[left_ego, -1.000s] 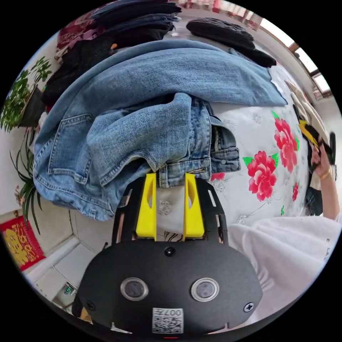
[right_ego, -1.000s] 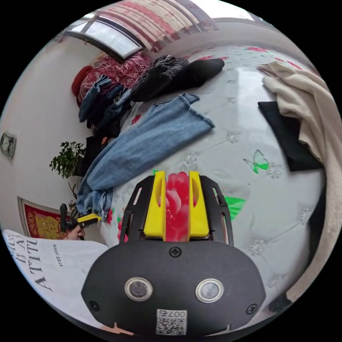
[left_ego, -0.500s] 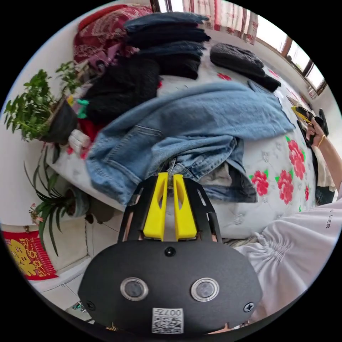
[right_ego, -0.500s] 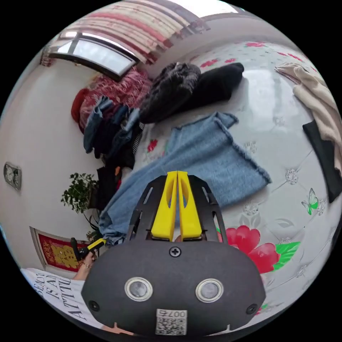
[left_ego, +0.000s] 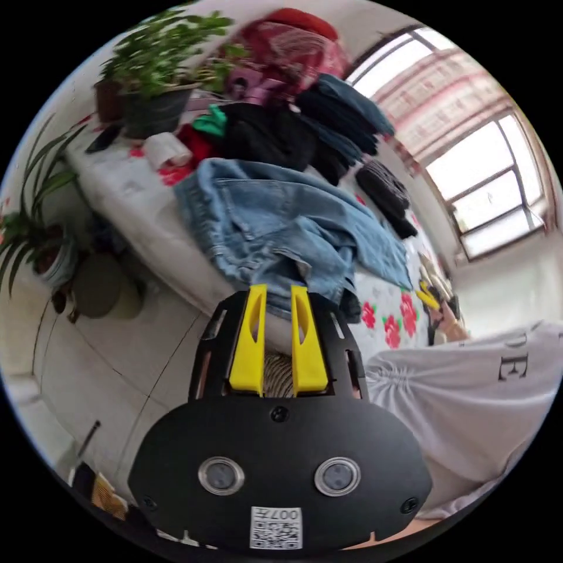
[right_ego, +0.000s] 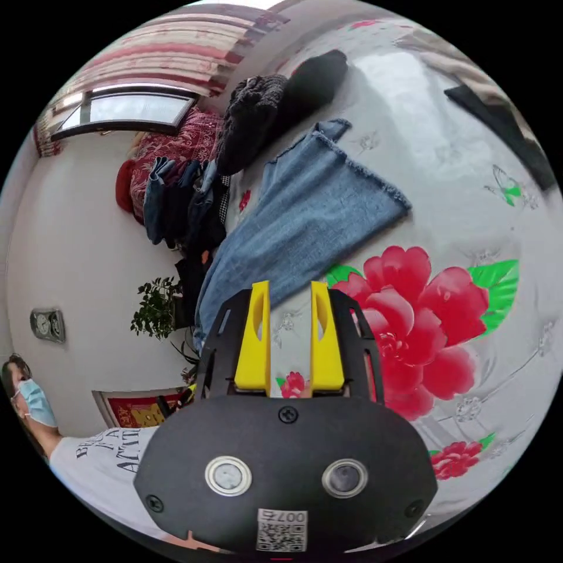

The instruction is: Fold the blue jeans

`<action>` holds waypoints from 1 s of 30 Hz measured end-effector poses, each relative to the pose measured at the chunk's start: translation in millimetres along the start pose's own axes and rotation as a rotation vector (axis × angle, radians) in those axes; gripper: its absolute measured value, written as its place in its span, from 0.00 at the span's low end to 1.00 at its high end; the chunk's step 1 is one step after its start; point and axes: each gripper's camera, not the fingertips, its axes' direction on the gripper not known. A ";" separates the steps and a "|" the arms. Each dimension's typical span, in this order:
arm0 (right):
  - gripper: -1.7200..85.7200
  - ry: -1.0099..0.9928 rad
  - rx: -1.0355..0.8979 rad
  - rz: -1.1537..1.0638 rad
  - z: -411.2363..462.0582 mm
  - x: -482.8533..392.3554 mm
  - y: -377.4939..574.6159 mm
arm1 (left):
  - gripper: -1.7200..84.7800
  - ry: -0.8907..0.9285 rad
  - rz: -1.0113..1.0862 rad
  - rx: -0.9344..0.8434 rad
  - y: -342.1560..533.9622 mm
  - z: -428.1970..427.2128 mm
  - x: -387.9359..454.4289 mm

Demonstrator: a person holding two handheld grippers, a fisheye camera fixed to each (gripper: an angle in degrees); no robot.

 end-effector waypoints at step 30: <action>0.02 -0.290 0.482 -0.554 -215.4 -184.5 52.2 | 0.01 0.150 0.615 0.600 -106.7 -229.4 66.7</action>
